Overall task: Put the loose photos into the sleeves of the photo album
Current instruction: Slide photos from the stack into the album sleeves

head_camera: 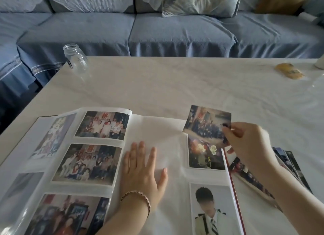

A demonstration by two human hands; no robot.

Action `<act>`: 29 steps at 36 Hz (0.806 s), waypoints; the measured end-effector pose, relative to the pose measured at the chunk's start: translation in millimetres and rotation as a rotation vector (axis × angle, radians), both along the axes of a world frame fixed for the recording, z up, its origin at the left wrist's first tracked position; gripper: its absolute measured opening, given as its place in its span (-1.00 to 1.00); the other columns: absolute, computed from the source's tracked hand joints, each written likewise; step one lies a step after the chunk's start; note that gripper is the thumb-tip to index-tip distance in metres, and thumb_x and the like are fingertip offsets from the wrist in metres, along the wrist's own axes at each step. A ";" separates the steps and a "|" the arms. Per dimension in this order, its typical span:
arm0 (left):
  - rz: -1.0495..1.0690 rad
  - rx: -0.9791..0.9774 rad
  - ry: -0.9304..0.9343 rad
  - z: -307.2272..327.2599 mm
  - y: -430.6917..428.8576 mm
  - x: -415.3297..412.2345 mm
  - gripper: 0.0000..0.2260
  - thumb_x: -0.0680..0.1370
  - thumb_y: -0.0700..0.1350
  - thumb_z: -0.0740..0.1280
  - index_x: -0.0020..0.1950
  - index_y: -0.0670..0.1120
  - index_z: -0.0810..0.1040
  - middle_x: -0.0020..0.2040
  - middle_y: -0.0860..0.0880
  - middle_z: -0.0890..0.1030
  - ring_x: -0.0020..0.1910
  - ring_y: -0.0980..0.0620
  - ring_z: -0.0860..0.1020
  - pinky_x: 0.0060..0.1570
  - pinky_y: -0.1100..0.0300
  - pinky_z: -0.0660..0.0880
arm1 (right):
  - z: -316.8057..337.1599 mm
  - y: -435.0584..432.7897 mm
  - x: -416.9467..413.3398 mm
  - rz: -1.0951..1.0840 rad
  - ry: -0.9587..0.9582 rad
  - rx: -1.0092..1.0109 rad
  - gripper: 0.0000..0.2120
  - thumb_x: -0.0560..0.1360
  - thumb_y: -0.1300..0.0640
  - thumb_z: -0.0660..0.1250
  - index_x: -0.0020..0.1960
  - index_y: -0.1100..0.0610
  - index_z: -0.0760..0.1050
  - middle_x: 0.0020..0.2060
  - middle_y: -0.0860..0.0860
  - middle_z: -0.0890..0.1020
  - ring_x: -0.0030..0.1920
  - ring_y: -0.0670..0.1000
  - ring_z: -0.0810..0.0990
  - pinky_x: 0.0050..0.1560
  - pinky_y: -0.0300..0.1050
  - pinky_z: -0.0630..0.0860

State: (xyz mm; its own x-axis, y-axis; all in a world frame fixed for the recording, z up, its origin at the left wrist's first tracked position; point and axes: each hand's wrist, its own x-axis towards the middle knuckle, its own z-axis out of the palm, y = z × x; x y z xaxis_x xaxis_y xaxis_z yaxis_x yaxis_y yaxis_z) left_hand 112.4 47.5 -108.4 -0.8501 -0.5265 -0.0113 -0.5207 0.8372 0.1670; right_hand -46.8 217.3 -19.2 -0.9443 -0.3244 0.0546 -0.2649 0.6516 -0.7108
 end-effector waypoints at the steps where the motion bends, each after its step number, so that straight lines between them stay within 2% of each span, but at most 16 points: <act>1: 0.000 -0.002 0.008 -0.9 0.0 0.1 -0.31 0.55 0.22 -0.25 0.31 -0.10 0.50 0.36 -0.22 0.42 0.37 -0.20 0.33 0.39 -0.01 0.00 | 3.1 1.1 -0.9 -0.006 0.043 0.001 -0.83 0.52 0.19 0.30 -0.23 0.13 0.57 -0.45 0.02 0.62 -0.56 -0.12 0.54 -0.54 -0.31 0.45; 4: 0.000 -0.004 0.040 -3.6 -0.1 0.0 -0.31 0.55 0.23 -0.24 0.31 -0.10 0.49 0.37 -0.23 0.40 0.39 -0.17 0.23 0.38 -0.02 0.01 | 7.0 2.6 -3.1 -0.005 0.091 0.029 -0.81 0.52 0.21 0.31 -0.24 0.20 0.59 -0.47 0.06 0.62 -0.51 0.00 0.58 -0.47 -0.16 0.51; 7: 0.002 -0.019 0.074 -3.3 0.4 -0.4 -0.31 0.55 0.22 -0.24 0.30 -0.11 0.50 0.36 -0.23 0.41 0.39 -0.17 0.22 0.39 -0.02 0.00 | 5.8 1.7 -3.3 0.013 0.014 0.056 -0.80 0.52 0.20 0.31 -0.25 0.21 0.59 -0.47 0.06 0.63 -0.56 -0.09 0.56 -0.39 -0.11 0.52; 10: -0.007 -0.034 0.088 -2.3 1.0 -0.2 -0.36 0.56 0.21 -0.18 0.29 -0.10 0.51 0.35 -0.23 0.43 0.38 -0.17 0.22 0.39 -0.02 0.01 | 2.8 0.3 -0.7 0.048 -0.059 0.076 -0.80 0.52 0.19 0.31 -0.25 0.19 0.60 -0.48 0.04 0.63 -0.56 -0.12 0.54 -0.44 -0.20 0.51; 12: -0.020 -0.061 0.107 -3.8 1.4 0.5 -0.45 0.52 0.17 -0.02 0.28 -0.10 0.52 0.34 -0.24 0.44 0.37 -0.17 0.23 0.39 -0.01 0.01 | 0.3 -1.5 2.5 0.081 -0.117 0.100 -0.79 0.52 0.20 0.31 -0.27 0.19 0.59 -0.50 0.02 0.62 -0.58 -0.13 0.54 -0.57 -0.32 0.44; 14: -0.026 -0.081 0.096 -5.8 1.6 0.4 -0.45 0.44 0.16 0.07 0.27 -0.11 0.53 0.32 -0.24 0.46 0.36 -0.18 0.26 0.39 0.00 0.00 | -3.7 -2.8 5.7 0.103 -0.183 0.109 -0.77 0.52 0.21 0.30 -0.30 0.17 0.56 -0.51 0.01 0.61 -0.58 -0.12 0.55 -0.64 -0.38 0.34; 17: -0.020 -0.091 0.079 -3.9 1.7 0.0 -0.45 0.48 0.17 0.03 0.27 -0.10 0.53 0.31 -0.24 0.47 0.35 -0.18 0.28 0.39 0.01 -0.03 | -7.8 -3.4 8.0 0.110 -0.258 0.097 -0.78 0.53 0.23 0.29 -0.29 0.17 0.54 -0.49 0.04 0.62 -0.57 -0.09 0.57 -0.66 -0.39 0.30; 20: 0.001 -0.063 0.070 -1.8 1.3 0.0 -0.38 0.57 0.19 -0.17 0.29 -0.10 0.51 0.32 -0.24 0.46 0.36 -0.18 0.24 0.39 0.01 -0.03 | -8.7 -2.6 1.2 0.108 -0.366 0.051 -0.84 0.52 0.24 0.30 -0.23 0.18 0.54 -0.45 0.07 0.62 -0.59 -0.11 0.55 -0.67 -0.38 0.31; 21: 0.002 -0.065 0.069 -1.4 1.1 0.2 -0.38 0.57 0.19 -0.17 0.29 -0.10 0.51 0.32 -0.24 0.46 0.36 -0.18 0.24 0.38 0.00 -0.03 | -9.1 -2.5 -2.9 0.107 -0.411 0.042 -0.87 0.51 0.24 0.31 -0.21 0.19 0.54 -0.45 0.07 0.62 -0.59 -0.11 0.55 -0.66 -0.38 0.32; 24: -0.012 -0.101 0.085 -4.4 1.1 0.6 -0.46 0.49 0.16 0.03 0.28 -0.10 0.52 0.32 -0.24 0.46 0.36 -0.18 0.25 0.38 -0.01 0.00 | -13.7 -4.3 -17.2 0.113 -0.524 0.044 -0.92 0.50 0.26 0.32 -0.16 0.24 0.54 -0.46 0.05 0.62 -0.56 -0.10 0.57 -0.61 -0.34 0.40; 27: -0.016 -0.110 0.074 -5.2 1.0 0.3 -0.45 0.46 0.17 0.06 0.29 -0.09 0.51 0.33 -0.24 0.45 0.38 -0.18 0.28 0.38 -0.02 0.00 | -19.3 -15.0 -28.1 0.145 -0.553 0.082 -0.83 0.51 0.24 0.32 -0.26 0.21 0.53 -0.56 0.00 0.58 -0.58 -0.12 0.55 -0.61 -0.35 0.38; 29: -0.012 -0.103 0.060 -3.2 1.4 -0.2 -0.45 0.45 0.17 0.06 0.28 -0.09 0.52 0.32 -0.23 0.46 0.36 -0.21 0.35 0.38 0.00 0.00 | -23.8 -27.3 -29.6 0.180 -0.582 0.083 -0.78 0.51 0.22 0.33 -0.31 0.21 0.50 -0.55 0.04 0.58 -0.59 -0.11 0.53 -0.62 -0.35 0.35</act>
State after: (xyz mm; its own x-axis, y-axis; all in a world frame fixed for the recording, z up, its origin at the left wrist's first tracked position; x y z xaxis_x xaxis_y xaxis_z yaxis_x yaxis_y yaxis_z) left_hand 112.2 48.9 -111.6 -0.8537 -0.5123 0.0933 -0.5026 0.8575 0.1099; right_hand -76.4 190.0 -43.0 -0.7413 -0.4628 -0.4860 0.0401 0.6923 -0.7205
